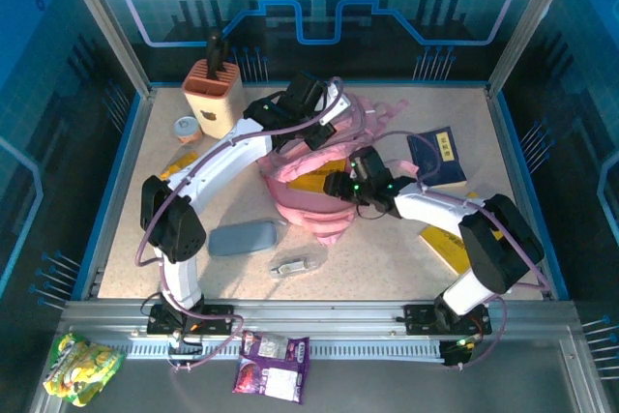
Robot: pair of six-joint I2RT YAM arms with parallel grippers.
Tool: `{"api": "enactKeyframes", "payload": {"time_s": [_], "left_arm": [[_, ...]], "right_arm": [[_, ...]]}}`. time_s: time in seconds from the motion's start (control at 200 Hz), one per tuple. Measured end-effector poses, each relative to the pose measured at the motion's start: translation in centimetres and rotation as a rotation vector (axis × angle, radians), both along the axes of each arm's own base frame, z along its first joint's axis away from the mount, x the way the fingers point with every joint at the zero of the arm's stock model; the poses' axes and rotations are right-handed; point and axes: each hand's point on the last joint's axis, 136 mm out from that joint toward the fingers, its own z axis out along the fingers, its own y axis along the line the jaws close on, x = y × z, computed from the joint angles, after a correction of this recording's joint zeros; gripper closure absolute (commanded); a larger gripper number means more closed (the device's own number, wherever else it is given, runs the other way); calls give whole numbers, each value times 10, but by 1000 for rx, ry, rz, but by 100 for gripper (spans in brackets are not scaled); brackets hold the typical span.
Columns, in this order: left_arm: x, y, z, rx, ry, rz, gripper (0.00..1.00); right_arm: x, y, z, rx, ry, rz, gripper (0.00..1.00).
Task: Pack the student bag
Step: Place the book in the student bag.
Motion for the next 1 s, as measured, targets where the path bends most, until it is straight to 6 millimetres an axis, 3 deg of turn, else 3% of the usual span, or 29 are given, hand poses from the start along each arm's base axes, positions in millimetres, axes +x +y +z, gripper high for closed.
{"api": "enactKeyframes", "payload": {"time_s": [0.135, 0.275, 0.45, 0.785, 0.91, 1.001], "left_arm": [[0, 0, 0, -1, 1, -1, 100], [-1, -1, 0, -5, 3, -6, 100], [0, 0, 0, -5, 3, -3, 100], [3, 7, 0, -24, -9, 6, 100], [3, 10, -2, -29, -8, 8, 100], [1, 11, -3, -31, -2, 6, 100]], "right_arm": [[-11, 12, -18, -24, 40, 30, 65], [-6, 17, -37, -60, 66, 30, 78], [9, 18, -31, -74, 23, 16, 84], [64, -15, -6, -123, -82, -109, 86], [65, -21, -6, -137, -92, -100, 78], [53, -19, -2, -103, -100, -53, 73]]}}
